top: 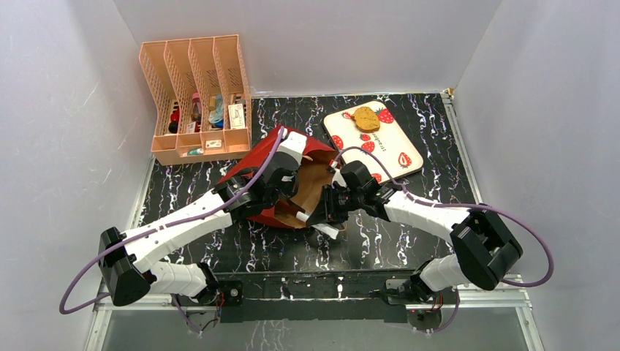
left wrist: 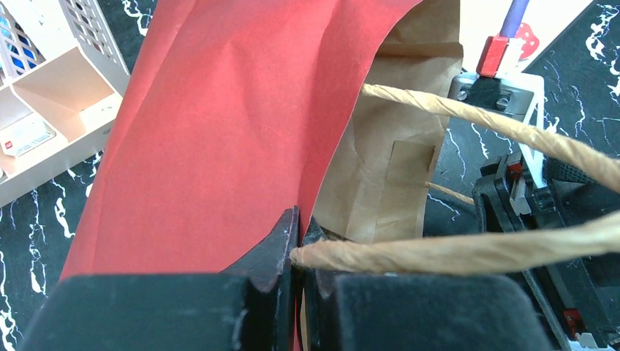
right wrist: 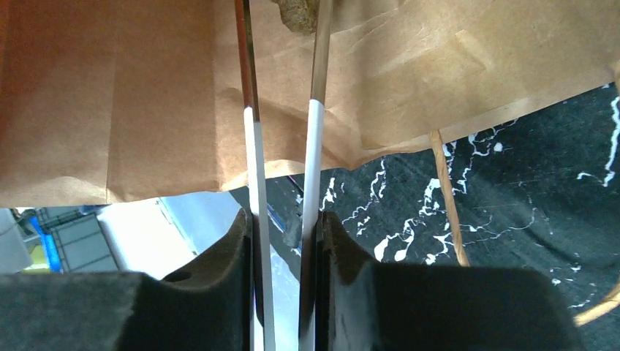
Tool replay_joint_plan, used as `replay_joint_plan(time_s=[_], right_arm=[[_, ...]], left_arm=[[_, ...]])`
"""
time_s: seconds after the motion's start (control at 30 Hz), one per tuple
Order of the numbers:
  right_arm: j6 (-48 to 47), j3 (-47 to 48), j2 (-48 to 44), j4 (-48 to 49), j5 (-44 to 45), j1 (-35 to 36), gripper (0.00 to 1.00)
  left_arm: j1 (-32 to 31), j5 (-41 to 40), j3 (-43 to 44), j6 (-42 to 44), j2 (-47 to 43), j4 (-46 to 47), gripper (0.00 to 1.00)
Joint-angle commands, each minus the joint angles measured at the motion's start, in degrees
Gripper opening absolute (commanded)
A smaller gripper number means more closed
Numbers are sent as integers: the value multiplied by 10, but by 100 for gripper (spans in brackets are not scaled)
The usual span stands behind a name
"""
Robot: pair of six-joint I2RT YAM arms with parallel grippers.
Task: Take the fake bread out of the paper bag
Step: Take out the fake bread from the paper bag.
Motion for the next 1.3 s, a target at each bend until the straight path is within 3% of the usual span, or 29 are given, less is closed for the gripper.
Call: replay_joint_plan(time_s=[0.0,0.47,0.83,1.27], right_arm=[[-5,19,-16,33,6,0,2],[-42,83,-145,-126,68,0,0],[-41,105,-205,-189,103,0,0],[-58,230,-249,-328,204,0,0]], left_arm=[[-7,6,14,-15,-32,17,0],[-7,-52,5,-30,-47,-6,0],[-8,-73,11,-34,-53,-18,0],[-8,-151,20,-81,-57,-87,0]])
